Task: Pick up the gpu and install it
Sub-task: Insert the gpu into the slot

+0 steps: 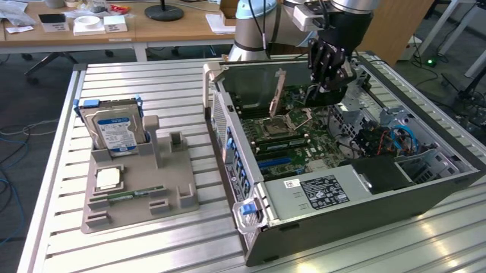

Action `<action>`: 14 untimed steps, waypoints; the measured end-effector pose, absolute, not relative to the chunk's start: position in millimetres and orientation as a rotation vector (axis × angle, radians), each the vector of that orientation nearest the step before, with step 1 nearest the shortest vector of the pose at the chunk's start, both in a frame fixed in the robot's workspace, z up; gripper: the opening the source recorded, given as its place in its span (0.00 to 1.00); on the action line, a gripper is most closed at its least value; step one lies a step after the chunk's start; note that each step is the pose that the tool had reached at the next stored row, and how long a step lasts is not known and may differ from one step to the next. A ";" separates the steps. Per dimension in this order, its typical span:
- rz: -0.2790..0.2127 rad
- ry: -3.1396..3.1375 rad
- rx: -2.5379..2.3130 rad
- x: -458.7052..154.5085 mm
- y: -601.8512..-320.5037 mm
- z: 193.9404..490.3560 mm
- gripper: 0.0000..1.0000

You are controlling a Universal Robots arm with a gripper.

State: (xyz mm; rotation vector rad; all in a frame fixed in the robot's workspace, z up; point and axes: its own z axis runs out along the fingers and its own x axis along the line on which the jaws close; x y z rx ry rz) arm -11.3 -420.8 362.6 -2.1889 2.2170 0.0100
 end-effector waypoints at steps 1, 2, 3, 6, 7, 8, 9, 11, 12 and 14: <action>0.010 2.217 -2.189 -11.3 -420.8 362.6 0.26; 0.010 2.217 -2.189 -11.3 -420.8 362.6 0.26; 0.010 2.217 -2.189 -11.4 -420.9 362.6 0.26; 0.010 2.217 -2.189 -11.4 -421.7 362.6 0.26; 0.010 2.217 -2.189 -11.4 -422.5 362.6 0.26; 0.010 2.217 -2.189 -11.4 -423.7 362.6 0.26; 0.010 2.217 -2.189 -11.4 -425.0 362.6 0.26; 0.010 2.217 -2.189 -11.4 -427.0 362.6 0.26; 0.010 2.217 -2.189 -11.4 -427.8 362.5 0.26; 0.010 2.217 -2.189 -11.5 -428.6 362.4 0.26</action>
